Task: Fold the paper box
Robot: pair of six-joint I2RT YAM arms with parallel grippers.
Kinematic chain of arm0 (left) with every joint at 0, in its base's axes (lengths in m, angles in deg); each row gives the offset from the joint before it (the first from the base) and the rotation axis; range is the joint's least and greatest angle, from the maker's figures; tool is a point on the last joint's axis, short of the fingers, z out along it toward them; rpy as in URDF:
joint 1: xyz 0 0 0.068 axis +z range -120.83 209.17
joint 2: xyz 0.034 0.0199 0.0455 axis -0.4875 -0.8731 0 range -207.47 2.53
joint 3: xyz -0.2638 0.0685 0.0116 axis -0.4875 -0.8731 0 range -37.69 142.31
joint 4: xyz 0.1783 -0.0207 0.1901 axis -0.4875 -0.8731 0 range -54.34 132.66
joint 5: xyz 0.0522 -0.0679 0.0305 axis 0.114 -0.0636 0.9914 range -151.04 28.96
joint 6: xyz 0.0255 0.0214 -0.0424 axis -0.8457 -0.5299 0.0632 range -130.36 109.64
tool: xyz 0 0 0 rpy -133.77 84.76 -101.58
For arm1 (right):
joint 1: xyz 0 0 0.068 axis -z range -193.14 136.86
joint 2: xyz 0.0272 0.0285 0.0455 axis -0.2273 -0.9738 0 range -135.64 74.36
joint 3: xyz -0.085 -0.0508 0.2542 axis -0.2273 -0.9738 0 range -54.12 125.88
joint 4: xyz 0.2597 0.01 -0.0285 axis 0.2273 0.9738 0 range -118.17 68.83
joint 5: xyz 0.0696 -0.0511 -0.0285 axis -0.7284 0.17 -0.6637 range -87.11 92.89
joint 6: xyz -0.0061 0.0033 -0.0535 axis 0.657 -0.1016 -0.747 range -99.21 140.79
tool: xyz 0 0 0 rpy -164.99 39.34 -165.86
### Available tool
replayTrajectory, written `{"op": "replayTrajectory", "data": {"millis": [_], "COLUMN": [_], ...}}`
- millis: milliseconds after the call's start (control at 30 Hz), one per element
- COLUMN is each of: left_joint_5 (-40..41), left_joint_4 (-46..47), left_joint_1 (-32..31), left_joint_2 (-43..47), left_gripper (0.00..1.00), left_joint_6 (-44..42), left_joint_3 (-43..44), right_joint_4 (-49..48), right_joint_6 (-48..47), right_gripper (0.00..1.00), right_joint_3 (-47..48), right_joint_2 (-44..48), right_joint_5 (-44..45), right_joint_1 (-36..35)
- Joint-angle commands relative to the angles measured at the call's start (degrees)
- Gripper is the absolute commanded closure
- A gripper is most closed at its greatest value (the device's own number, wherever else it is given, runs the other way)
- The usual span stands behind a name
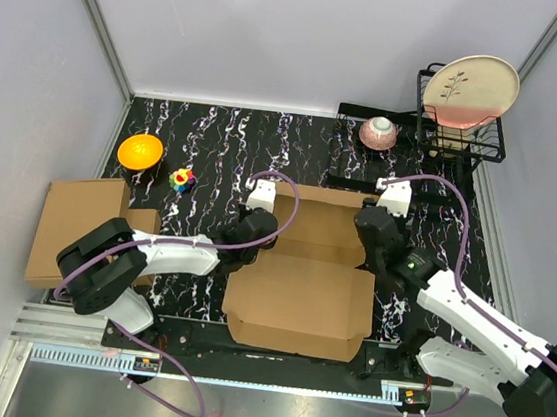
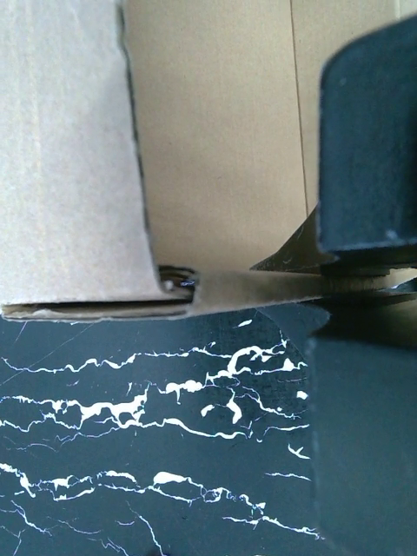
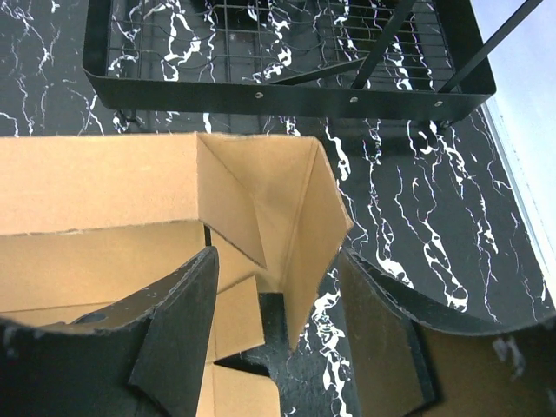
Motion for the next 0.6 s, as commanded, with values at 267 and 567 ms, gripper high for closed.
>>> {"op": "replayTrajectory", "data": {"millis": [267,567], "left_joint_5": [-2.1,-2.3], "left_joint_4": [-6.0,-6.0], "left_joint_1": [-0.3,-0.2], "left_joint_2": [1.0,2.3], "left_gripper": [1.0,1.0], "left_joint_6": [1.2,1.4], "left_joint_3": [-2.4,-2.5], "right_joint_4": [4.8,1.3], "right_joint_6": [11.3,13.9], "right_gripper": [0.4,0.43], "right_joint_3": [-3.5,-7.1], "right_joint_2": [8.3,6.3], "right_joint_5": [0.6,-1.1], "right_joint_1": [2.5,3.5]}}
